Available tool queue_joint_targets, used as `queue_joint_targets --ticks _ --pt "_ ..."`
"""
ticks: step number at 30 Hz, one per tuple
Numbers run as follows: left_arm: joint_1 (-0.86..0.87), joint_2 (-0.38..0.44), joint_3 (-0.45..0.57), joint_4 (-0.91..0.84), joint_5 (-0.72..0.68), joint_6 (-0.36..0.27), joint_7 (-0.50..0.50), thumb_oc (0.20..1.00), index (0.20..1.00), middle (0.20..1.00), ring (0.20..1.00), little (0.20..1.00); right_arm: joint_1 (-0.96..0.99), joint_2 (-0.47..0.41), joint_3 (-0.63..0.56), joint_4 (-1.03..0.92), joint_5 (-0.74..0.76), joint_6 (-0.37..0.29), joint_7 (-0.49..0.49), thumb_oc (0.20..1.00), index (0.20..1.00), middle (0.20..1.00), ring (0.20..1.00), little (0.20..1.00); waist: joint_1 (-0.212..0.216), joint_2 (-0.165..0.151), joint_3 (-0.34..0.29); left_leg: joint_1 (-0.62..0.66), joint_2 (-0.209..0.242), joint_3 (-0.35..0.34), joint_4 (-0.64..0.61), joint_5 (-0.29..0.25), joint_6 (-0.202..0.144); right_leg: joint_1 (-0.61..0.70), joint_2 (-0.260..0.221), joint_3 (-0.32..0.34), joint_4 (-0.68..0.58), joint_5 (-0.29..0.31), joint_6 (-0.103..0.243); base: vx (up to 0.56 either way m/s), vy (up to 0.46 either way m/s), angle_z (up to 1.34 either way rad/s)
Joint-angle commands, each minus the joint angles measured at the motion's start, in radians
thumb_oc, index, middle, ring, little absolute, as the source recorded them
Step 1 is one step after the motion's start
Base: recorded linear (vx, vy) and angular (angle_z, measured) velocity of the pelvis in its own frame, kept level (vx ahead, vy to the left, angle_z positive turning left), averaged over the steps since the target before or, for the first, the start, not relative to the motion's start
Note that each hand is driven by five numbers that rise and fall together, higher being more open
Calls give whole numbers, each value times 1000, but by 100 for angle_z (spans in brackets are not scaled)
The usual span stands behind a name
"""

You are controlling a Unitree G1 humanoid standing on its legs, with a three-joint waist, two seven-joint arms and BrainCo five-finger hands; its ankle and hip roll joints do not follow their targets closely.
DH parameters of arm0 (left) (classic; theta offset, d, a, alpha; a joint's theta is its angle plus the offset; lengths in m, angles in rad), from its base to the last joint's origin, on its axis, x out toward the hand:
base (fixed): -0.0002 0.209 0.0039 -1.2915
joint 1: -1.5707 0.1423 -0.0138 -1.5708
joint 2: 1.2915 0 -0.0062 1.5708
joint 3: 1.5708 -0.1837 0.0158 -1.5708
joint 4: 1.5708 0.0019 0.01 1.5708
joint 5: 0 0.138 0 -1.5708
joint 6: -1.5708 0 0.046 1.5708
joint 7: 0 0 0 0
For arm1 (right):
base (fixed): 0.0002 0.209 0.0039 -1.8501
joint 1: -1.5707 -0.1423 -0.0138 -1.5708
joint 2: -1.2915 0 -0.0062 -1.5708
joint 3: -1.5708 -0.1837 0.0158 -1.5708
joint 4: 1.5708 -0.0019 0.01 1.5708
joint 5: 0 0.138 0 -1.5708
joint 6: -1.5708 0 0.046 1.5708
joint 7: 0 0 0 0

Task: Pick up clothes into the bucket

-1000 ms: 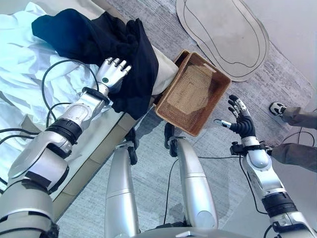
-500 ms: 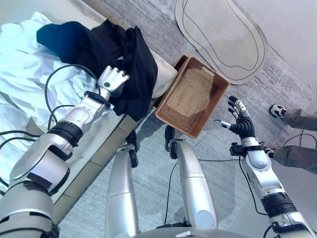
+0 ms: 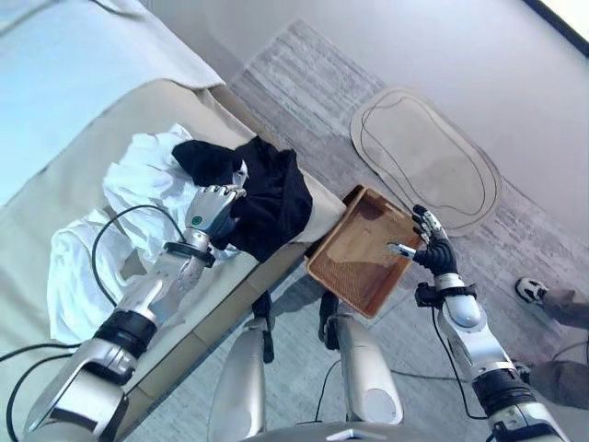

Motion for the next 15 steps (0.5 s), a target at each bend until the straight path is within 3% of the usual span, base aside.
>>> queue_joint_targets --ticks 1,4,9,15 --pt "16 -23 67 -121 -135 -104 -17 200 200 200 200 200 3 -9 27 12 -18 -10 15 1000 1000 1000 1000 1000 8 23 -100 62 69 -37 -48 -15 -30 134 -113 -4 -288 263 129 107 -37 -3" --pt "43 -22 98 -191 -173 -121 -38 200 200 200 200 200 3 -4 43 16 -24 -3 29 1000 1000 1000 1000 1000 13 23 -113 108 72 -35 -77 -11 -31 178 -110 -12 -316 266 131 76 -19 0" --pt "52 -61 153 -303 -364 -165 -108 200 200 200 200 200 -6 11 87 42 -78 24 56 1000 1000 1000 1000 1000 30 29 -164 208 71 -24 -132 -7 -35 279 -98 -35 -370 271 133 91 -16 3" --pt "-17 -67 186 -402 -514 -168 -147 200 200 200 200 200 -40 17 144 36 -120 47 83 1000 1000 1000 1000 1000 42 35 -204 274 69 -16 -159 -13 -36 347 -92 -49 -409 273 135 87 -20 0"
